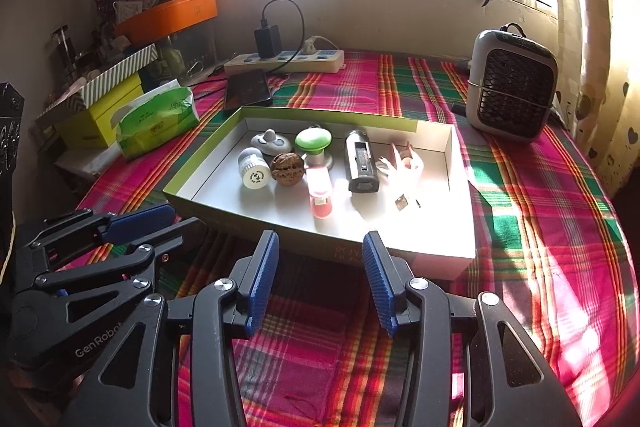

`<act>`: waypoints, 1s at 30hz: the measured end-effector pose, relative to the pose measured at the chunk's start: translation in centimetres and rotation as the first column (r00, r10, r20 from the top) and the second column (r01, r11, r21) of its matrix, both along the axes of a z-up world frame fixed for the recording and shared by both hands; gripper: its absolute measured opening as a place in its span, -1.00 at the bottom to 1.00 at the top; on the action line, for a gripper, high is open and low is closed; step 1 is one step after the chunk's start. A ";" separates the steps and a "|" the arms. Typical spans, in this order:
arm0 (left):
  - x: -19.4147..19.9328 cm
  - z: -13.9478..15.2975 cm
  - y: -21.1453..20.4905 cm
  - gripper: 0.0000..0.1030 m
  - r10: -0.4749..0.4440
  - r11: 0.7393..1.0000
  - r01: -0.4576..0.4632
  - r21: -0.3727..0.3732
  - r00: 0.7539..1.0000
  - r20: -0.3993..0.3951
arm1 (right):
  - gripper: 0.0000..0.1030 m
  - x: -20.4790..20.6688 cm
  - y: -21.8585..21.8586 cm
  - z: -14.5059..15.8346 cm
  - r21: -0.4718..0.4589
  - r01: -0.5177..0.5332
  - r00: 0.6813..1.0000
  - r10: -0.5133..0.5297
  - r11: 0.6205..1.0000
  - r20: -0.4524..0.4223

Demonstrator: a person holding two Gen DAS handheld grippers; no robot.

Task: Organize objects

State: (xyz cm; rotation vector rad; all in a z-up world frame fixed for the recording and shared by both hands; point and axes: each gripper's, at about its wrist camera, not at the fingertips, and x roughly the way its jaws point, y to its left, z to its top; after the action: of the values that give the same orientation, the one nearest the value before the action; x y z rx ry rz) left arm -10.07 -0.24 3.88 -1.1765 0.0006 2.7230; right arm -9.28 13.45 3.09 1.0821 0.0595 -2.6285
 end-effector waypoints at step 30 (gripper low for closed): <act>3.8 -3.4 1.7 -0.43 0.063 0.997 -0.061 -0.042 0.997 0.050 | 0.04 3.5 2.7 -3.4 0.062 0.139 0.985 -0.144 0.988 0.093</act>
State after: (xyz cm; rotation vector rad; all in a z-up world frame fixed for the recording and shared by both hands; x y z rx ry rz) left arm -6.24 1.48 0.48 -1.2784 0.0132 2.7578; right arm -5.77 16.16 -0.35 1.2752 0.0352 -2.7088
